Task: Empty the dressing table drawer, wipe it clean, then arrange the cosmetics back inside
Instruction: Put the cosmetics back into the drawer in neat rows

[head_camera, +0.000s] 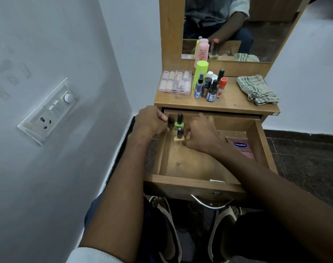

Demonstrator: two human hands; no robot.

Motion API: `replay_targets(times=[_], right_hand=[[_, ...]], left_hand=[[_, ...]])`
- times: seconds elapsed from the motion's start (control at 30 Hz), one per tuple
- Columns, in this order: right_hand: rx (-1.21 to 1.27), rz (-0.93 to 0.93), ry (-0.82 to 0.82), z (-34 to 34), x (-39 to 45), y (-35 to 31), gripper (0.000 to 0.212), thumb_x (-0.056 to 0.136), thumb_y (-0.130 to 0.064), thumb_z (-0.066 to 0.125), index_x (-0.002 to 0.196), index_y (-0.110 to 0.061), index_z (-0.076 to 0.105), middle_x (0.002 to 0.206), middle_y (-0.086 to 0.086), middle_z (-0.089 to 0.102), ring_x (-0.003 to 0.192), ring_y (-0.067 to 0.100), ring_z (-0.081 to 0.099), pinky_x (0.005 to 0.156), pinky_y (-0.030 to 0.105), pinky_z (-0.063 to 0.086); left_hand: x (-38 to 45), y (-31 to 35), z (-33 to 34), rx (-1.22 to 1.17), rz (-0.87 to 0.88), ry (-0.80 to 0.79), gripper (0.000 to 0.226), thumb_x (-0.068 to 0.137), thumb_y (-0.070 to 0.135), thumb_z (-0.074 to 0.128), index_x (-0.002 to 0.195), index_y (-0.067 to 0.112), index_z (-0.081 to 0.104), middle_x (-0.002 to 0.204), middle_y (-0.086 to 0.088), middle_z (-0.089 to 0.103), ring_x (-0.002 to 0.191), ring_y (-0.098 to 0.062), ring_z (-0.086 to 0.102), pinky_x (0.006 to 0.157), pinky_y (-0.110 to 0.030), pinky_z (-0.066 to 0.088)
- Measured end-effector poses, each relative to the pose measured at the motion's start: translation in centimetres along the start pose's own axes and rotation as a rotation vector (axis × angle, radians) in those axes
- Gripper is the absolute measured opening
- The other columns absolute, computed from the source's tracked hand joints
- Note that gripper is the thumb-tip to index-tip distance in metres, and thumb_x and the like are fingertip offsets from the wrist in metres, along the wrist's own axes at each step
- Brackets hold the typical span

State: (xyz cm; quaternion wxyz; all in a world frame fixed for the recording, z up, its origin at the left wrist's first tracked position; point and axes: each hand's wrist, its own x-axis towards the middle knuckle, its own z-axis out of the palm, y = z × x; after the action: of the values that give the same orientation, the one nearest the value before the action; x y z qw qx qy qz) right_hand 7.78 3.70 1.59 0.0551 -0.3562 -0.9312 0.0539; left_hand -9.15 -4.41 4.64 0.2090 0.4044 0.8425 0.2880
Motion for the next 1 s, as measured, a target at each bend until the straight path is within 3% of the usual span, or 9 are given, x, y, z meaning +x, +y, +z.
replay_targets(times=[0.23,0.47,0.63,0.83,0.93,1.0], right_hand=[[-0.064,0.060,0.001,0.6,0.9,-1.7,0.015,0.084,-0.035,0.077,0.078,-0.023,0.069,0.088,-0.005,0.064,0.107,0.021,0.052,0.086,0.041,0.028],[-0.075,0.101,0.053,1.4,2.0,-2.8,0.017,0.088,-0.036,0.075,0.079,-0.024,0.067,0.081,-0.004,0.063,0.097,0.021,0.057,0.092,0.043,0.031],[-0.076,0.128,0.076,1.8,2.7,-2.9,0.016,0.090,-0.035,0.075,0.082,-0.024,0.068,0.076,-0.004,0.064,0.083,0.020,0.060,0.093,0.043,0.032],[-0.046,0.138,0.105,2.0,2.6,-2.2,0.025,0.087,-0.046,0.078,0.083,-0.024,0.067,0.078,-0.005,0.066,0.084,0.020,0.062,0.096,0.043,0.036],[0.081,0.164,0.094,1.5,2.1,-0.8,0.030,0.078,-0.047,0.087,0.085,-0.023,0.071,0.079,-0.005,0.067,0.083,0.016,0.065,0.082,0.038,0.055],[0.127,0.194,0.059,1.0,1.4,0.5,0.037,0.072,-0.047,0.091,0.089,-0.022,0.070,0.085,-0.005,0.066,0.087,0.017,0.062,0.070,0.036,0.057]], left_hand=[[0.2,0.1,-0.4,-0.043,-0.084,-0.009,0.020,0.074,0.017,0.096,0.079,0.022,0.077,0.085,0.005,0.073,0.083,-0.017,0.074,0.086,-0.038,0.065],[-0.1,0.5,-0.4,-0.019,-0.075,-0.009,0.024,0.075,0.016,0.095,0.072,0.025,0.073,0.079,0.006,0.072,0.083,-0.015,0.074,0.089,-0.037,0.064],[-0.1,0.5,-0.5,-0.002,-0.053,-0.018,0.018,0.077,0.017,0.094,0.078,0.024,0.078,0.077,0.008,0.070,0.079,-0.012,0.069,0.091,-0.036,0.062],[-0.1,0.4,-0.5,-0.018,-0.059,-0.021,0.014,0.077,0.016,0.094,0.080,0.020,0.081,0.079,0.005,0.073,0.080,-0.014,0.072,0.089,-0.040,0.064],[-0.1,0.4,-0.5,-0.023,-0.062,-0.032,0.017,0.077,0.016,0.094,0.075,0.022,0.078,0.079,0.003,0.074,0.080,-0.014,0.072,0.088,-0.041,0.065],[0.0,0.4,-0.4,-0.023,-0.066,-0.035,0.019,0.077,0.016,0.094,0.073,0.023,0.077,0.080,0.002,0.075,0.082,-0.016,0.073,0.088,-0.042,0.065]])
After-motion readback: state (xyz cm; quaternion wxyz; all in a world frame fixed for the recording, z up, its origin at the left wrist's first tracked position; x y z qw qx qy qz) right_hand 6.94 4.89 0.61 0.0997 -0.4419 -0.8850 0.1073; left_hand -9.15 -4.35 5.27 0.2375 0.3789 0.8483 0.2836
